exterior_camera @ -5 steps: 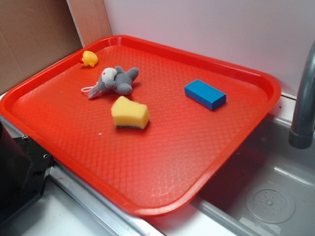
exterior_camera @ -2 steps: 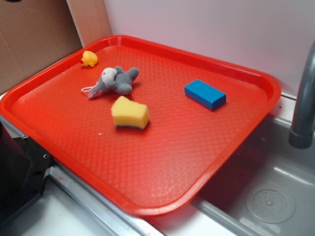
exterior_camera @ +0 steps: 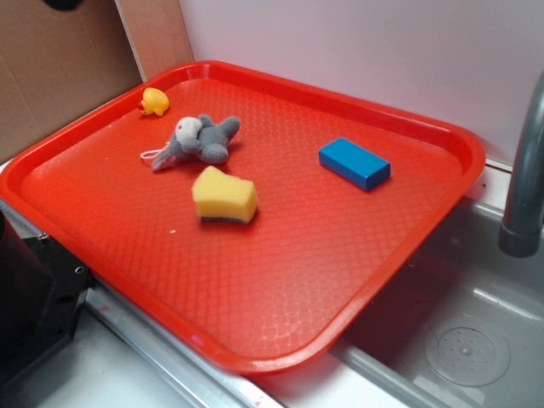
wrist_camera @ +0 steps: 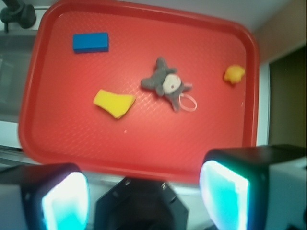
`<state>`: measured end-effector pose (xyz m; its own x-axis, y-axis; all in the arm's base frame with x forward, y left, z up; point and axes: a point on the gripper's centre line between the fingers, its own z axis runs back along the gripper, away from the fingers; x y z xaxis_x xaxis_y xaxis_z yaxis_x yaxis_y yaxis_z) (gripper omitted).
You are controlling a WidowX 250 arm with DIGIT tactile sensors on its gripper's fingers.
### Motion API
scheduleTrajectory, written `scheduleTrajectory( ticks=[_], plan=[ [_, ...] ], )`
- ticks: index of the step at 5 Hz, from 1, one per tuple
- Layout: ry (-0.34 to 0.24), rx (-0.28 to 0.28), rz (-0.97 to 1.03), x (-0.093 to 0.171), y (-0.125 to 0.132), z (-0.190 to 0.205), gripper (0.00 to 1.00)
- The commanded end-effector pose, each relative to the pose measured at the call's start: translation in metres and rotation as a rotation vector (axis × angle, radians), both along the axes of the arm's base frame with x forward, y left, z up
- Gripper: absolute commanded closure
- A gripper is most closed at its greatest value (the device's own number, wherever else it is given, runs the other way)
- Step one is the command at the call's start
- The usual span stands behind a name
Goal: Grab the blue block.
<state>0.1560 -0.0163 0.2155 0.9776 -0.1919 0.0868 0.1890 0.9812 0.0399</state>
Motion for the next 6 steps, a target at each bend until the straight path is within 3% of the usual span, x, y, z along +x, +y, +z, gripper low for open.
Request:
scheduleTrajectory(
  ticks=[1, 3, 5, 6],
  plan=[
    [-0.05, 0.056, -0.375, 0.05, -0.014, -0.028, 0.0],
    [-0.079, -0.012, -0.854, 0.113, -0.042, -0.077, 0.0],
    [-0.119, -0.117, -1.266, 0.141, -0.07, -0.115, 0.0],
    [-0.094, -0.14, -1.401, 0.146, -0.078, -0.132, 0.0]
  ],
)
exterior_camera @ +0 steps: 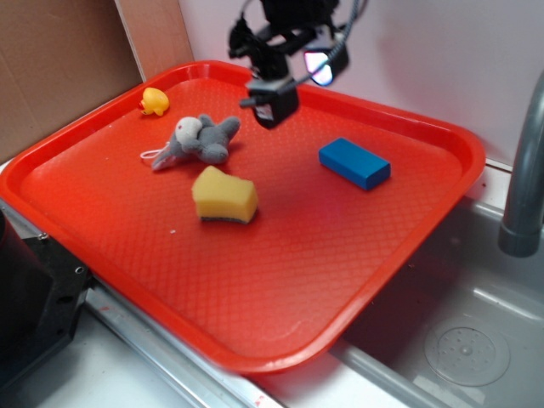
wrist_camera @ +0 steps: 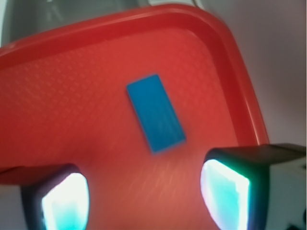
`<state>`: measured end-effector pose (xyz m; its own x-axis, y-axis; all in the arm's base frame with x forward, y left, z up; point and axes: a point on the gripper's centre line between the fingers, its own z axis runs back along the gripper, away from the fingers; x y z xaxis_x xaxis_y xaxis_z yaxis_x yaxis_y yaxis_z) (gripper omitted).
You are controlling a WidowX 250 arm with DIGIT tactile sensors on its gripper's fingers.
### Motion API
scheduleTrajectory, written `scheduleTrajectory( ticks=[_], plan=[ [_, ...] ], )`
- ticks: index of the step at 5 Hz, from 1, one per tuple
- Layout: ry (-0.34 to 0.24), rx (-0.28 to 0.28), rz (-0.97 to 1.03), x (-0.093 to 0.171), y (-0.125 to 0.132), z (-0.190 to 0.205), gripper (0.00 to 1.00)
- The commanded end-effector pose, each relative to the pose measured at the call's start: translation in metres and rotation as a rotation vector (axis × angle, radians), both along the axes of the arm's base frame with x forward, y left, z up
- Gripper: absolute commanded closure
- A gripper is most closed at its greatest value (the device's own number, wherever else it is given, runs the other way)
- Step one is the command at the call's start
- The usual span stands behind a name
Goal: Grab the blue block.
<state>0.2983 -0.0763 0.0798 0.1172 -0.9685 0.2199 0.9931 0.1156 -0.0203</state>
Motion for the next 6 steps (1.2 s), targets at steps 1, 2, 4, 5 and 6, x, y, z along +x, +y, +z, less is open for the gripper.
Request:
scheduleTrajectory(
  ticks=[1, 2, 4, 5, 6],
  plan=[
    [-0.01, 0.017, -0.151, 0.015, -0.021, -0.022, 0.0],
    [0.004, 0.06, -0.165, 0.019, -0.025, -0.04, 0.0],
    [-0.009, 0.099, -0.219, 0.008, -0.032, -0.06, 0.78],
    [-0.019, 0.098, -0.229, 0.005, -0.033, -0.06, 1.0],
    [-0.023, 0.098, -0.223, 0.001, -0.033, -0.059, 1.0]
  ],
)
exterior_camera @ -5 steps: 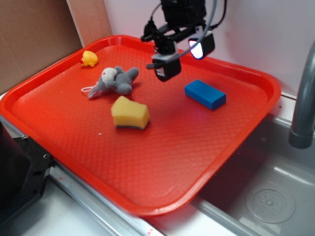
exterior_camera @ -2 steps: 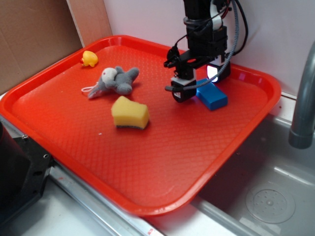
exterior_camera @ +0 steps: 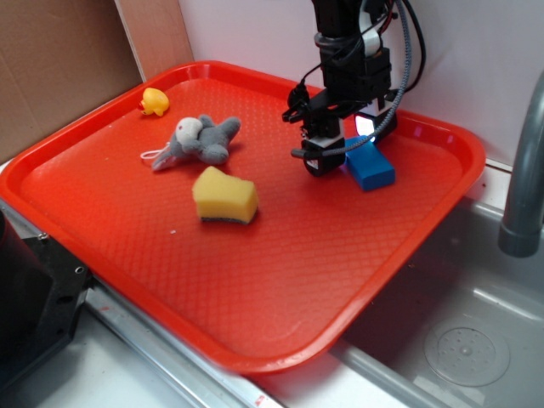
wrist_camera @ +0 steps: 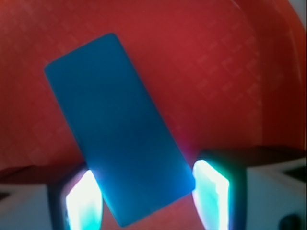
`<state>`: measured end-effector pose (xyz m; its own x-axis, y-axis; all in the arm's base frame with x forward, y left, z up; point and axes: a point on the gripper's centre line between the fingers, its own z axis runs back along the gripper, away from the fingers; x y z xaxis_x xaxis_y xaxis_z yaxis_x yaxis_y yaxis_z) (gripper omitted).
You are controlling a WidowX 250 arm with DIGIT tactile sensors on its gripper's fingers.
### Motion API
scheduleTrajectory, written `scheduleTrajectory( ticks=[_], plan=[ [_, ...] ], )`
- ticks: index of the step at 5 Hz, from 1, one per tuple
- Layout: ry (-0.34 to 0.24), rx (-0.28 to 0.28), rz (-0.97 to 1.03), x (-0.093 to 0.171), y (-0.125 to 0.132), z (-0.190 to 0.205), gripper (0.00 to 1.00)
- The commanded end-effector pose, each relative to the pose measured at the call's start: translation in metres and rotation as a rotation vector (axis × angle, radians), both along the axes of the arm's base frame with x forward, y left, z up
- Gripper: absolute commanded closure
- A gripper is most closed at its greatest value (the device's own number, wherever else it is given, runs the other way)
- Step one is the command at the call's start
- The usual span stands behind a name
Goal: Grab the blue block.
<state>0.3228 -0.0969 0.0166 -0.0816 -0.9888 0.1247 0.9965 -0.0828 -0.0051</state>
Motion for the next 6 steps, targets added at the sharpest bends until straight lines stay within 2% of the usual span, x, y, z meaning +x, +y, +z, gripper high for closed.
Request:
scheduleTrajectory(
  ticks=[1, 2, 3, 4, 5, 6],
  plan=[
    [-0.023, 0.022, 0.033, -0.025, -0.01, 0.011, 1.0],
    [-0.059, 0.105, 0.284, -0.028, 0.004, 0.041, 1.0],
    [-0.12, 0.22, 0.537, -0.032, 0.012, 0.07, 1.0],
    [-0.03, 0.195, 0.784, -0.038, 0.027, 0.096, 1.0],
    [0.036, 0.211, 1.028, -0.047, 0.041, 0.122, 1.0],
    [0.078, 0.174, 1.276, -0.06, 0.057, 0.143, 1.0]
  ],
)
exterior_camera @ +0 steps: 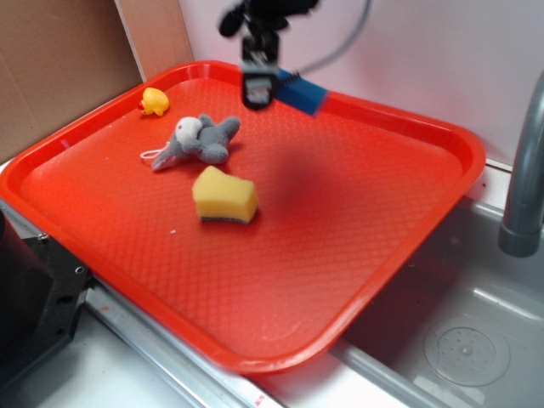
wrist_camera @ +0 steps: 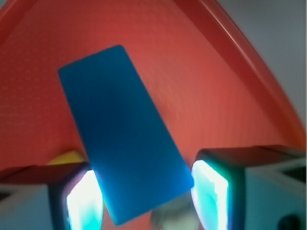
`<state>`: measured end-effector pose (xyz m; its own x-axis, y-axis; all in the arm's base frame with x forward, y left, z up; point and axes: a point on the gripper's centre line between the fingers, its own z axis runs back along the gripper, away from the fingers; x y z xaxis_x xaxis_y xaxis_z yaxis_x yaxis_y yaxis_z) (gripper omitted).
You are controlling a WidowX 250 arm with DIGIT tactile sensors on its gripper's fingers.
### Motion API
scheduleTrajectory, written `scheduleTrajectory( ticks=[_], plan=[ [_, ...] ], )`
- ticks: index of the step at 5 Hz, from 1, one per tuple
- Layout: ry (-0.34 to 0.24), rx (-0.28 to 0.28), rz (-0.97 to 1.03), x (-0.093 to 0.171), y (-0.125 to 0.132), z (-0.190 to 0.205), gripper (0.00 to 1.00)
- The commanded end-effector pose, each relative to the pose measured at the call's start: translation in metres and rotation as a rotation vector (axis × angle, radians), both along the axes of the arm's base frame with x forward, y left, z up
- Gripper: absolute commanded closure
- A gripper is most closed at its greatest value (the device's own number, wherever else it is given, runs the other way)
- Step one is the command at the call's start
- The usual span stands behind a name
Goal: Grab the blue block.
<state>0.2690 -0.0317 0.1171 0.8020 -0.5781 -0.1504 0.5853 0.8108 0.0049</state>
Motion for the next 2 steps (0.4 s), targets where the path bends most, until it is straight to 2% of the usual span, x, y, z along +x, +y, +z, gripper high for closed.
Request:
scheduleTrajectory(
  ticks=[1, 2],
  plan=[
    [-0.112, -0.029, 0.499, -0.0293, 0.0075, 0.0641, 1.0],
    [-0.108, -0.012, 0.678, -0.0348, 0.0097, 0.0647, 1.0]
  ],
)
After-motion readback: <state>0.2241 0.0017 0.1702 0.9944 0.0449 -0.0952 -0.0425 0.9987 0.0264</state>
